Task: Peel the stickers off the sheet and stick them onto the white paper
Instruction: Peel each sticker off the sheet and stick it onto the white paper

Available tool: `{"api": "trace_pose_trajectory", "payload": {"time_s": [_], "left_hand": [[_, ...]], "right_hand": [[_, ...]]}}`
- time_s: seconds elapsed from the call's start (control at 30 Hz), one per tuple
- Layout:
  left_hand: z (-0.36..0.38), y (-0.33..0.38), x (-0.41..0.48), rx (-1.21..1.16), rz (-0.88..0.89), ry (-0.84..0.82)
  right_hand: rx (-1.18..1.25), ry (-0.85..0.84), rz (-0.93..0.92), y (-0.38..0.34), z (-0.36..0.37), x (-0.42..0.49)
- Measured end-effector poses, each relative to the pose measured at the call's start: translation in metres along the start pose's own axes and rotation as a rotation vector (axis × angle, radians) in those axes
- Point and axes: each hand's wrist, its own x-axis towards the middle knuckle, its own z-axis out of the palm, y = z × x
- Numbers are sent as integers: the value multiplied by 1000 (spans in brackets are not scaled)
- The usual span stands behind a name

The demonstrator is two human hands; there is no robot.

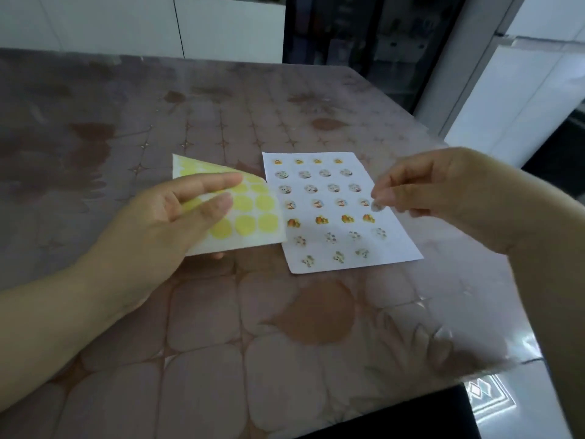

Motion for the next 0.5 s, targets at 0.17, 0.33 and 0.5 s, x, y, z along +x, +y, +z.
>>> {"api": "trace_pose_trajectory", "payload": {"time_s": [0.17, 0.33, 0.5], "left_hand": [[-6, -9, 4, 128, 44, 41], [-8, -14, 6, 36, 75, 68], [-12, -20, 6, 135, 86, 126]], "right_hand": [[33, 55, 79, 31, 2, -12], [86, 84, 60, 43, 8, -12], [60, 102, 103, 45, 10, -11]]}}
